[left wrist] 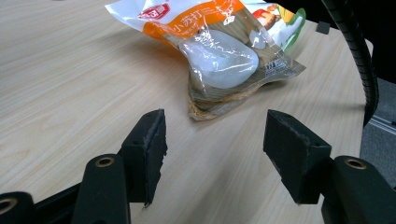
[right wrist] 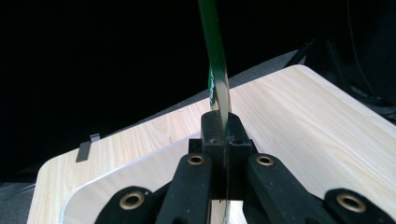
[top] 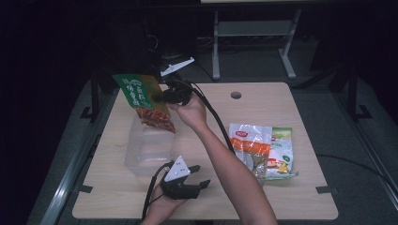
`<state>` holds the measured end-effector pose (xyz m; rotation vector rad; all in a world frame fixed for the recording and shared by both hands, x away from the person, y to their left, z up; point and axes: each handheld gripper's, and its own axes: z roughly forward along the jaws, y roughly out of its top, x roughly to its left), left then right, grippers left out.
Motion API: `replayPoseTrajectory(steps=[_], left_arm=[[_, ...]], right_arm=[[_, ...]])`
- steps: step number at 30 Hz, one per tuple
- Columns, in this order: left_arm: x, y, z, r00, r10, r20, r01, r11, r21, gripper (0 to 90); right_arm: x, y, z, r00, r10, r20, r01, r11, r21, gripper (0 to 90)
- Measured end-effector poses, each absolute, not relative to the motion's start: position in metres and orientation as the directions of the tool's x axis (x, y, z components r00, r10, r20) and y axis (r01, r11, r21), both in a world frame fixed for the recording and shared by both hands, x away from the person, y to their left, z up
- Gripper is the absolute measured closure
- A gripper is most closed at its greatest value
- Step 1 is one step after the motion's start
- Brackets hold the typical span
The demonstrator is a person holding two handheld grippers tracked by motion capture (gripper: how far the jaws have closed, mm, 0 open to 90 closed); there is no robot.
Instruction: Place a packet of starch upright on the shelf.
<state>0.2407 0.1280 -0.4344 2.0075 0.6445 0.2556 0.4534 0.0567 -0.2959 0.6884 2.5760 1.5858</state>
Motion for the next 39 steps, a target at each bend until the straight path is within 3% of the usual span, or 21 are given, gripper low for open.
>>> replayPoseTrajectory(steps=[39], left_arm=[[0.242, 0.129, -0.434, 0.838, 0.535, -0.105, 0.345, -0.371, 0.862, 38.6]], right_arm=[[0.470, 0.067, -0.329, -0.904, 0.372, 0.211, 0.354, 0.374, 0.857, 89.6]])
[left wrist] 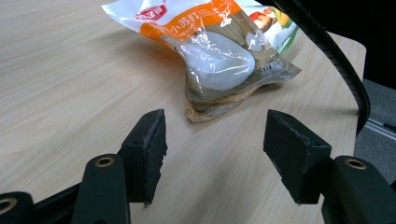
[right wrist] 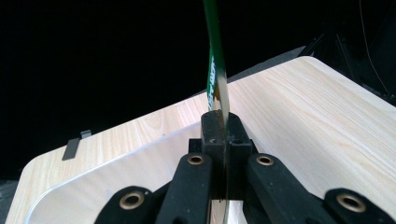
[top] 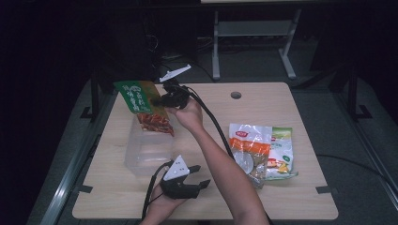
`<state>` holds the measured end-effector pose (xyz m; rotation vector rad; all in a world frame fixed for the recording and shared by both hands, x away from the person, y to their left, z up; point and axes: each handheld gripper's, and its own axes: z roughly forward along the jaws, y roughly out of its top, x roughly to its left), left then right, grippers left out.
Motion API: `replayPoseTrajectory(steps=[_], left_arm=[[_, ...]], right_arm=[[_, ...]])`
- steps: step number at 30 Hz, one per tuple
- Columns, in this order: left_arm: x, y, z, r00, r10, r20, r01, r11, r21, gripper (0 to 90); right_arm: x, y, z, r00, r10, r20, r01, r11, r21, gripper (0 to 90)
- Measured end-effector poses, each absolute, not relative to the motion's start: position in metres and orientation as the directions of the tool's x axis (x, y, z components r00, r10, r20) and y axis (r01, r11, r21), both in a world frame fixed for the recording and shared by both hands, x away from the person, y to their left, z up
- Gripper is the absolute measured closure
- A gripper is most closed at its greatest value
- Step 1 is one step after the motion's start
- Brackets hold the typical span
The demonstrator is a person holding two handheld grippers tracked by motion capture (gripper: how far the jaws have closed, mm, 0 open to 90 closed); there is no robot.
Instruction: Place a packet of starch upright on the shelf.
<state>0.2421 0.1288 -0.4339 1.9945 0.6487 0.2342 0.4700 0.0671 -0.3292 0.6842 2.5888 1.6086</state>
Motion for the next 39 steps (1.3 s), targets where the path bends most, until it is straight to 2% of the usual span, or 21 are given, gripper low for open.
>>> replayPoseTrajectory(steps=[10, 20, 22, 23, 24, 26, 27, 28, 31, 35, 39], left_arm=[[0.243, 0.130, -0.434, 0.836, 0.538, -0.109, 0.349, -0.367, 0.862, 38.6], [0.244, 0.130, -0.435, 0.834, 0.541, -0.104, 0.348, -0.371, 0.861, 38.1], [0.244, 0.130, -0.435, 0.834, 0.541, -0.111, 0.352, -0.366, 0.861, 37.8], [0.244, 0.130, -0.435, 0.834, 0.540, -0.114, 0.354, -0.363, 0.862, 37.8], [0.244, 0.130, -0.434, 0.834, 0.540, -0.113, 0.353, -0.364, 0.862, 37.7], [0.244, 0.130, -0.435, 0.835, 0.540, -0.109, 0.351, -0.368, 0.861, 37.6], [0.244, 0.130, -0.435, 0.835, 0.540, -0.109, 0.351, -0.368, 0.861, 37.5], [0.244, 0.130, -0.435, 0.835, 0.540, -0.105, 0.348, -0.370, 0.861, 37.4], [0.244, 0.129, -0.435, 0.828, 0.548, -0.119, 0.361, -0.360, 0.860, 37.3], [0.244, 0.129, -0.435, 0.828, 0.549, -0.115, 0.360, -0.362, 0.860, 36.5], [0.244, 0.128, -0.436, 0.828, 0.549, -0.113, 0.361, -0.368, 0.857, 35.6]], right_arm=[[0.473, 0.057, -0.352, -0.879, 0.395, 0.265, 0.407, 0.336, 0.849, 89.4], [0.472, 0.045, -0.356, -0.866, 0.432, 0.254, 0.418, 0.344, 0.841, 87.7], [0.471, 0.045, -0.354, -0.863, 0.445, 0.240, 0.417, 0.359, 0.835, 82.1], [0.471, 0.041, -0.352, -0.858, 0.453, 0.243, 0.424, 0.355, 0.833, 72.8], [0.471, 0.039, -0.351, -0.853, 0.459, 0.251, 0.434, 0.352, 0.830, 68.6], [0.471, 0.033, -0.348, -0.848, 0.468, 0.249, 0.439, 0.356, 0.825, 63.5], [0.471, 0.033, -0.348, -0.848, 0.468, 0.249, 0.439, 0.356, 0.825, 63.5], [0.471, 0.026, -0.344, -0.844, 0.467, 0.264, 0.447, 0.339, 0.828, 58.9], [0.469, 0.018, -0.340, -0.845, 0.463, 0.267, 0.444, 0.329, 0.833, 57.1], [0.462, 0.004, -0.335, -0.839, 0.471, 0.273, 0.453, 0.325, 0.830, 47.0], [0.454, -0.013, -0.338, -0.835, 0.472, 0.283, 0.465, 0.332, 0.821, 42.8]])
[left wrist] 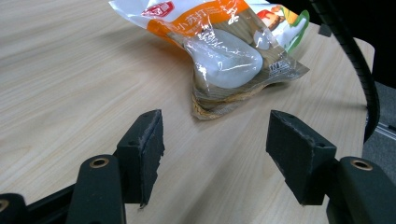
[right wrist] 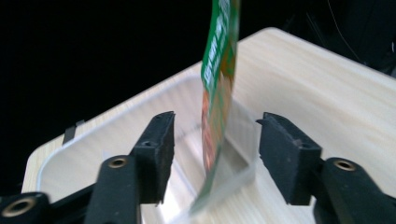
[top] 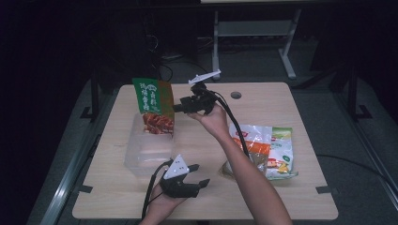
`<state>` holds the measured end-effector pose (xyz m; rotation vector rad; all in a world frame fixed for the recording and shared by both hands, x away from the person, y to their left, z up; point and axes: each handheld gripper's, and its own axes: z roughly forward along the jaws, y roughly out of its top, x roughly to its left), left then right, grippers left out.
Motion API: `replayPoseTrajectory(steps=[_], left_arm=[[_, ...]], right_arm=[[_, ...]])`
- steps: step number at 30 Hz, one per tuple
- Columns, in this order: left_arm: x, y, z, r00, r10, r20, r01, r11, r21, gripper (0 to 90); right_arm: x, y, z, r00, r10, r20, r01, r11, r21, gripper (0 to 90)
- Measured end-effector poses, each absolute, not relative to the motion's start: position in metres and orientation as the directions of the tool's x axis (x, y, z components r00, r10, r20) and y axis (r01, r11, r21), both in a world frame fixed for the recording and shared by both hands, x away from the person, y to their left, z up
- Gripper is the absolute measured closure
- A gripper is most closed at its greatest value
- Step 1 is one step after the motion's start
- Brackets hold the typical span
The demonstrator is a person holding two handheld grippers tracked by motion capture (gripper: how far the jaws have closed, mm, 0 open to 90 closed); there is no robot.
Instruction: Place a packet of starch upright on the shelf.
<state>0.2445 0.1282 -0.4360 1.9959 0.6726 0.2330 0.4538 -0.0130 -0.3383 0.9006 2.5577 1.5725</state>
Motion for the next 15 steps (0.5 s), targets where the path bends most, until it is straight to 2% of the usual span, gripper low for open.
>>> replayPoseTrajectory(steps=[15], left_arm=[[0.245, 0.125, -0.438, 0.833, 0.543, -0.107, 0.359, -0.383, 0.851, 35.0]], right_arm=[[0.431, -0.070, -0.344, -0.817, 0.501, 0.286, 0.491, 0.344, 0.800, 38.4]])
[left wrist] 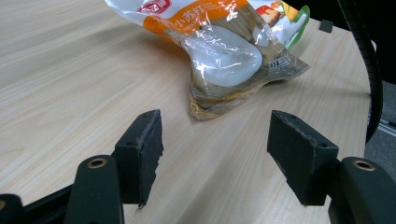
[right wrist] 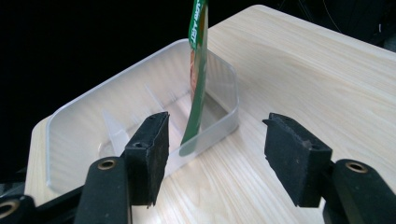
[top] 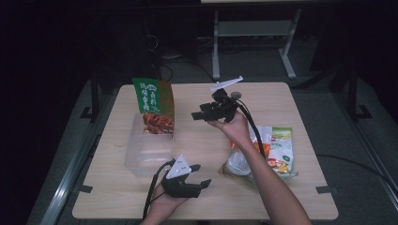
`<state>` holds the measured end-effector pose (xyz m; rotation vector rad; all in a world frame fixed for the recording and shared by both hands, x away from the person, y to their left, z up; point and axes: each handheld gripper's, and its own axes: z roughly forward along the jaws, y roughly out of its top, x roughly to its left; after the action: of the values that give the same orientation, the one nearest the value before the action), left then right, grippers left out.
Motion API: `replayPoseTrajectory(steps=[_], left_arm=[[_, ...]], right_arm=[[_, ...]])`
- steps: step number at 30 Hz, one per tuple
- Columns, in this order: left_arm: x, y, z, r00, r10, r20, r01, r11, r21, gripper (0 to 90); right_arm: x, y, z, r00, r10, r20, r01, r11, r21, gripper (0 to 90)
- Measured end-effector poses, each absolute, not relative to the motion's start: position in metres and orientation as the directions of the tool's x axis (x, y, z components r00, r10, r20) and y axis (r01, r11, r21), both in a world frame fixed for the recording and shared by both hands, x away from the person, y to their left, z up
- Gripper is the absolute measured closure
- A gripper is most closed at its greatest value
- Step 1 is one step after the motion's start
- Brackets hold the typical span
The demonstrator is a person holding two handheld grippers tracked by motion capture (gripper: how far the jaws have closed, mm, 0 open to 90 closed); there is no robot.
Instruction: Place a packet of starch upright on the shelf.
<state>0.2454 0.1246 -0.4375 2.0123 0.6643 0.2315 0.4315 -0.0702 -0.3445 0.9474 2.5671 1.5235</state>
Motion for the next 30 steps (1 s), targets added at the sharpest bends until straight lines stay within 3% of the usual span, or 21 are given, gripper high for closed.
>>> replayPoseTrajectory(steps=[14, 30], left_arm=[[0.246, 0.123, -0.439, 0.836, 0.539, -0.100, 0.354, -0.392, 0.849, 35.0], [0.247, 0.113, -0.441, 0.852, 0.511, -0.114, 0.355, -0.403, 0.844, 34.6]], right_arm=[[0.412, -0.116, -0.346, -0.806, 0.524, 0.274, 0.503, 0.363, 0.785, 36.3], [0.390, -0.174, -0.360, -0.747, 0.582, 0.321, 0.581, 0.336, 0.742, 31.8]])
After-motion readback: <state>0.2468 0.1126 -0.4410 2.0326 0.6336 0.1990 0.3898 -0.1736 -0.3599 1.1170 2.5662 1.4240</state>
